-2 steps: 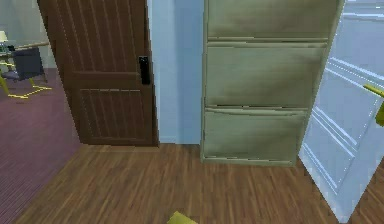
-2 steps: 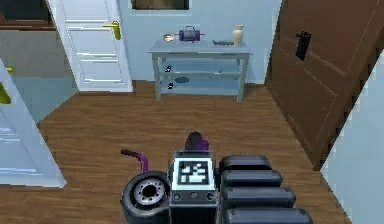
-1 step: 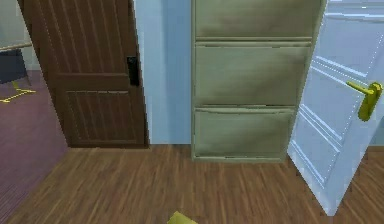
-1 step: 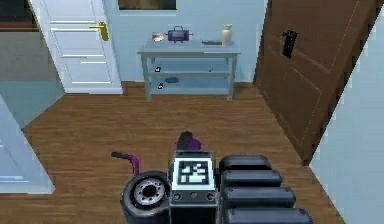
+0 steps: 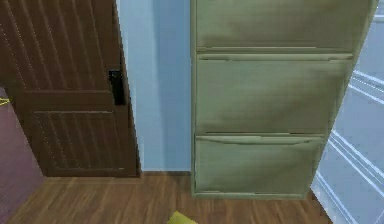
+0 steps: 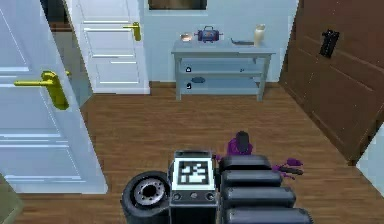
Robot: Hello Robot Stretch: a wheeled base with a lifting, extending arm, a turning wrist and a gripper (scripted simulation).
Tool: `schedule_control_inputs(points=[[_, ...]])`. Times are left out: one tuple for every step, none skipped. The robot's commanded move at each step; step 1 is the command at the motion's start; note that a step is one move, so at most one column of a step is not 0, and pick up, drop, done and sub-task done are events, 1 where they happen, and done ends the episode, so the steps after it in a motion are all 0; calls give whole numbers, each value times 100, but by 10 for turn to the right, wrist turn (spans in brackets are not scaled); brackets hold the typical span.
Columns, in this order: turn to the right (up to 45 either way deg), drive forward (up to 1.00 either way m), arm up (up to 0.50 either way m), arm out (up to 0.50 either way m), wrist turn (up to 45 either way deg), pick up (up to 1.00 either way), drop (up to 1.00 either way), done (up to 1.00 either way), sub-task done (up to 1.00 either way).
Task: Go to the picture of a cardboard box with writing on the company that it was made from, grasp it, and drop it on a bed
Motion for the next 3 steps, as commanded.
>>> schedule_control_inputs(points=[[-390, 0, 0, 0, 0, 0, 0, 0, 0], [0, 65, 0, 0, 0, 0, 0, 0, 0], [-210, 0, 0, 0, 0, 0, 0, 0, 0]])
